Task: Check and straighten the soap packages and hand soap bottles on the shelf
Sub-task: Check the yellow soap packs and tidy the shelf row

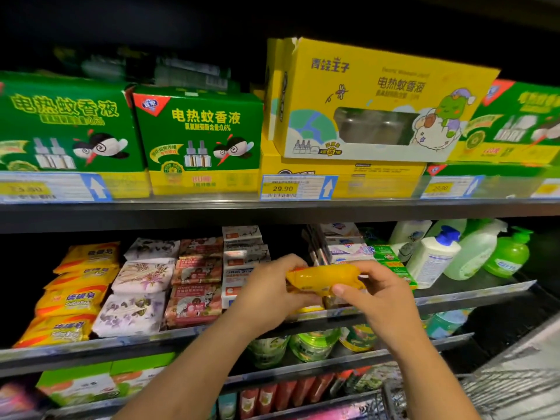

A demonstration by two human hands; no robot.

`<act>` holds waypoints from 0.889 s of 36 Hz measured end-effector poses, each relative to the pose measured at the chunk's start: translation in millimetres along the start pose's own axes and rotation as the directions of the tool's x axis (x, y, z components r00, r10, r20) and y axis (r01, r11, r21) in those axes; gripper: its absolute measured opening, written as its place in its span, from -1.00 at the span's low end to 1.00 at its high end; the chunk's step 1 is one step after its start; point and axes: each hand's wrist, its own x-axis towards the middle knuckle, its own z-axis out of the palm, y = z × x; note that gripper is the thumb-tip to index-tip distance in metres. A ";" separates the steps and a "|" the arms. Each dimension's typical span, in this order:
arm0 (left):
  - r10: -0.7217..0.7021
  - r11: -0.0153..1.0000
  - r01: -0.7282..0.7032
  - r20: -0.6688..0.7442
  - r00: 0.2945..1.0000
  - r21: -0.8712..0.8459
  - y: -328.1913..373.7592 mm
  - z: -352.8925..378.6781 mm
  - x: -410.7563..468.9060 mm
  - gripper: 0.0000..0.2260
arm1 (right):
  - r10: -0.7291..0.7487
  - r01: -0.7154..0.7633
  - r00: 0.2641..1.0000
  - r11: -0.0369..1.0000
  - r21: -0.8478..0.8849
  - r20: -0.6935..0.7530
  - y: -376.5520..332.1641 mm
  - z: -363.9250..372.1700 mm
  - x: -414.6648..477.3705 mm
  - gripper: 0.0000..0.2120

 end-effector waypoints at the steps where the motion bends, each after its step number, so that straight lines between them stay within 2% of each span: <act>1: -0.003 0.999 0.003 -0.024 1.000 -0.032 -1.7 3.0 -0.5 -0.64 | -0.045 0.045 0.999 0.998 -0.052 0.010 -0.4 1.7 0.9 -0.69; 5: -0.014 0.983 -0.005 -0.100 0.995 -0.184 -10.0 10.9 -1.1 -0.64 | -0.238 0.254 0.966 0.940 -0.227 0.096 -8.7 7.4 0.4 -0.66; 7: -0.002 0.977 -0.028 -0.140 0.990 -0.213 -11.1 9.8 -2.2 -0.62 | -0.244 0.260 0.965 0.939 -0.227 0.094 -7.5 6.1 0.8 -0.64; 11: -0.007 0.949 -0.030 -0.116 0.993 -0.314 -6.0 -0.5 -3.2 -0.59 | -0.071 0.073 0.997 0.992 -0.107 0.018 -4.8 0.8 1.2 -0.67; 13: -0.052 0.888 0.030 -0.035 0.998 -0.458 -0.3 -4.9 -3.3 -0.51 | 0.017 -0.017 1.000 0.998 0.056 -0.002 -8.3 1.4 0.6 -0.75; 15: -0.131 0.812 0.149 0.072 0.989 -0.564 7.4 -6.5 -2.7 -0.47 | 0.138 -0.138 0.990 0.968 0.207 0.014 -10.9 2.2 0.9 -0.77; 17: -0.229 0.744 0.288 0.175 0.958 -0.603 14.1 -6.1 -2.1 -0.58 | 0.283 -0.288 0.958 0.931 0.224 0.052 -14.0 4.2 1.6 -0.83; 20: -0.359 0.657 0.450 0.273 0.892 -0.606 19.1 -3.6 -1.0 -0.74 | 0.509 -0.526 0.851 0.831 0.181 0.132 -15.6 6.8 2.3 -0.75; 23: -0.418 0.647 0.515 0.303 0.857 -0.563 18.1 -1.8 -0.7 -0.74 | 0.599 -0.622 0.782 0.767 0.158 0.172 -12.0 8.9 0.3 -0.77; 25: -0.423 0.652 0.518 0.302 0.854 -0.554 17.0 -3.4 -0.5 -0.74 | 0.581 -0.607 0.793 0.779 0.158 0.182 -10.1 9.4 -2.0 -0.81; 27: -0.405 0.678 0.487 0.273 0.872 -0.550 15.7 -6.8 0.0 -0.74 | 0.506 -0.532 0.846 0.826 0.186 0.171 -9.2 8.0 -3.0 -0.83; 30: -0.261 0.781 0.329 0.202 0.944 -0.531 14.0 -13.8 1.5 -0.82 | 0.299 -0.324 0.944 0.919 0.227 0.139 -9.3 1.2 -0.4 -0.84; 32: -0.135 0.848 0.176 0.118 0.984 -0.500 11.3 -17.1 2.0 -0.83 | 0.176 -0.199 0.975 0.963 0.183 0.134 -7.9 -4.7 0.8 -0.83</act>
